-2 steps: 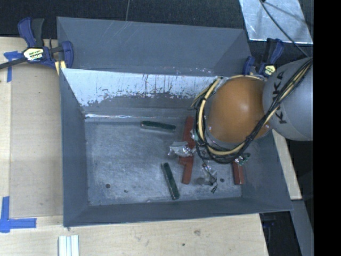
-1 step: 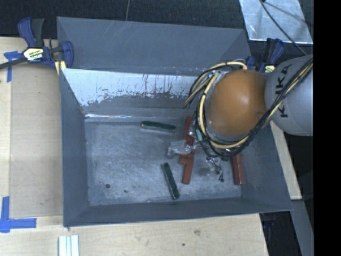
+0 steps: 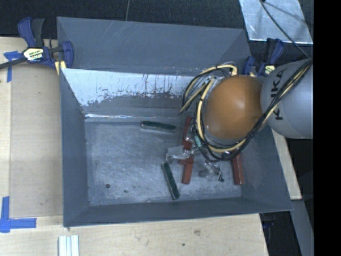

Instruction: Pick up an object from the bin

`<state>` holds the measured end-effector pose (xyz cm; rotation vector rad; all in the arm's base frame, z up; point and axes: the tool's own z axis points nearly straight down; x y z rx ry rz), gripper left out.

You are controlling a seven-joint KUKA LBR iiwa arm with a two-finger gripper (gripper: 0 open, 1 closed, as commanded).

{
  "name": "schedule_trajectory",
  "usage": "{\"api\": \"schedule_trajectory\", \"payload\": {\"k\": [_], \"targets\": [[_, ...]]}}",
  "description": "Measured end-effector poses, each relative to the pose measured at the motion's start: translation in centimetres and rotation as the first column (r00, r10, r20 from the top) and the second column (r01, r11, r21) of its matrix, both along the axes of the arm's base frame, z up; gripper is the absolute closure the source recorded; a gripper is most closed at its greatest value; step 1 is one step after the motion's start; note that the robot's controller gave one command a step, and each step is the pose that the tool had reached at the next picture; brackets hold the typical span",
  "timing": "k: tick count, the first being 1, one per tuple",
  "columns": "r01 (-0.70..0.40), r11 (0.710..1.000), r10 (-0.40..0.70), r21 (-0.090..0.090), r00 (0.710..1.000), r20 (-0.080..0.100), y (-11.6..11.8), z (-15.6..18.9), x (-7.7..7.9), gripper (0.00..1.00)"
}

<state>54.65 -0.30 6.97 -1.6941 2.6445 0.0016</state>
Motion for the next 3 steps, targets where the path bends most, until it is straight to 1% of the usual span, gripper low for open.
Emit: {"api": "schedule_trajectory", "payload": {"k": [1, 3], "targets": [[-0.117, 0.993, 0.117, 0.000, 0.993, -0.001, -2.00, -0.01, 1.59, 1.00], [-0.116, 0.993, 0.116, 0.002, 0.993, -0.004, -1.98, 0.44, 1.46, 1.00]]}}
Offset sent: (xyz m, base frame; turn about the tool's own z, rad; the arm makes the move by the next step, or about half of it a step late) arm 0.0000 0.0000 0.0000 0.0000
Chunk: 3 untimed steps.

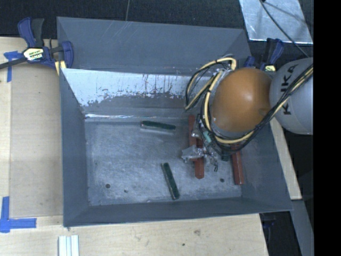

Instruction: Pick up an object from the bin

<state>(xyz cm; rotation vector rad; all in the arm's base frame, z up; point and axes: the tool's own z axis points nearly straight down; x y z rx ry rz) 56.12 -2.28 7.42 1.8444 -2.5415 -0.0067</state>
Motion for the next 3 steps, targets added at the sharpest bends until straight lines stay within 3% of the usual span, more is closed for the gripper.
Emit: {"api": "schedule_trajectory", "payload": {"k": [2, 3], "targets": [[0.001, 1.000, -0.001, -0.001, 1.000, 0.007, 0.0, 4.2, 0.2, 1.00], [0.001, 1.000, -0.001, -0.001, 1.000, 0.002, 0.0, 6.0, 0.0, 1.00]]}}
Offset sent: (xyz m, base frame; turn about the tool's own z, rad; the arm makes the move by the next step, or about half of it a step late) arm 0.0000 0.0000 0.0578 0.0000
